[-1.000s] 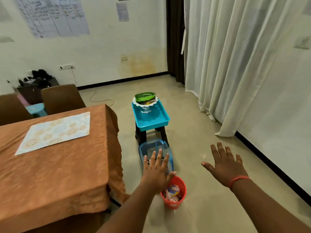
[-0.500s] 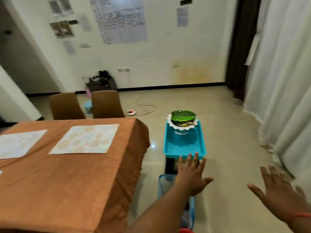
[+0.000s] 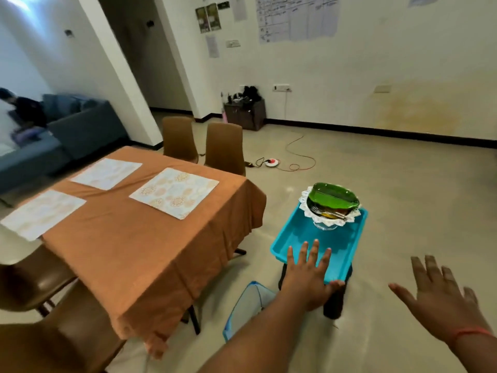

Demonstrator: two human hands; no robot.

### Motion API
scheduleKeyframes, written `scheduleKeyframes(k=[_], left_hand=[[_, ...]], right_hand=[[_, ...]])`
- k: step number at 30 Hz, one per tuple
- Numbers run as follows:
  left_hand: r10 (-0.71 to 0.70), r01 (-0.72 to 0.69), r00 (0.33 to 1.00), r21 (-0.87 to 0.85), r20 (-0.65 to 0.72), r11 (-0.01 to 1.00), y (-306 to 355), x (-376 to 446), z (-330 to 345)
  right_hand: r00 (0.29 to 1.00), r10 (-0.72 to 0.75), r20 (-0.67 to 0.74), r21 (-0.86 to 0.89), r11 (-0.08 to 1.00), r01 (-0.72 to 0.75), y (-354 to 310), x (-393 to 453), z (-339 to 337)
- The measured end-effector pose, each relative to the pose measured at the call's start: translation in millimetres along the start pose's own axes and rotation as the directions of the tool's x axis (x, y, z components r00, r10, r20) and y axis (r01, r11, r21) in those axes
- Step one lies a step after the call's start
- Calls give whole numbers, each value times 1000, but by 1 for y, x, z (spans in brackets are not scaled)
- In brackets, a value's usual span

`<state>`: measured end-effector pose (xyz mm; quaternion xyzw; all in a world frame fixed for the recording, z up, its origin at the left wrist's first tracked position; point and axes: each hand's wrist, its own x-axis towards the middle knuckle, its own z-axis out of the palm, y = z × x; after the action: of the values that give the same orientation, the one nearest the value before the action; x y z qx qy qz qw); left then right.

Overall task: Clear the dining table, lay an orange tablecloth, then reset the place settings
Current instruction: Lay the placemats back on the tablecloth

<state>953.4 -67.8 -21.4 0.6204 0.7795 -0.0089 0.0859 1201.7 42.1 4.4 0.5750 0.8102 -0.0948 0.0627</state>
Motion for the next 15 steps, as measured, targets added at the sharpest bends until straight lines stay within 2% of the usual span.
scheduleKeyframes(k=[2,8,11,15], left_hand=[[-53,53,999,-9,-9,999,11,24,-1],[-146,146,989,-23,-17,989,18,113,23],[-179,179,984,-24,8,984,28,177,40],[-112,113,994,-50,16,992,53,280,34]], right_hand=[[997,-70,-28,-2,998,70,7,37,-5],[982,-183,36,-29,982,184,24,136,-18],[978,-195,68,-62,978,199,53,201,-22],[989,-134,63,-66,988,138,93,300,-52]])
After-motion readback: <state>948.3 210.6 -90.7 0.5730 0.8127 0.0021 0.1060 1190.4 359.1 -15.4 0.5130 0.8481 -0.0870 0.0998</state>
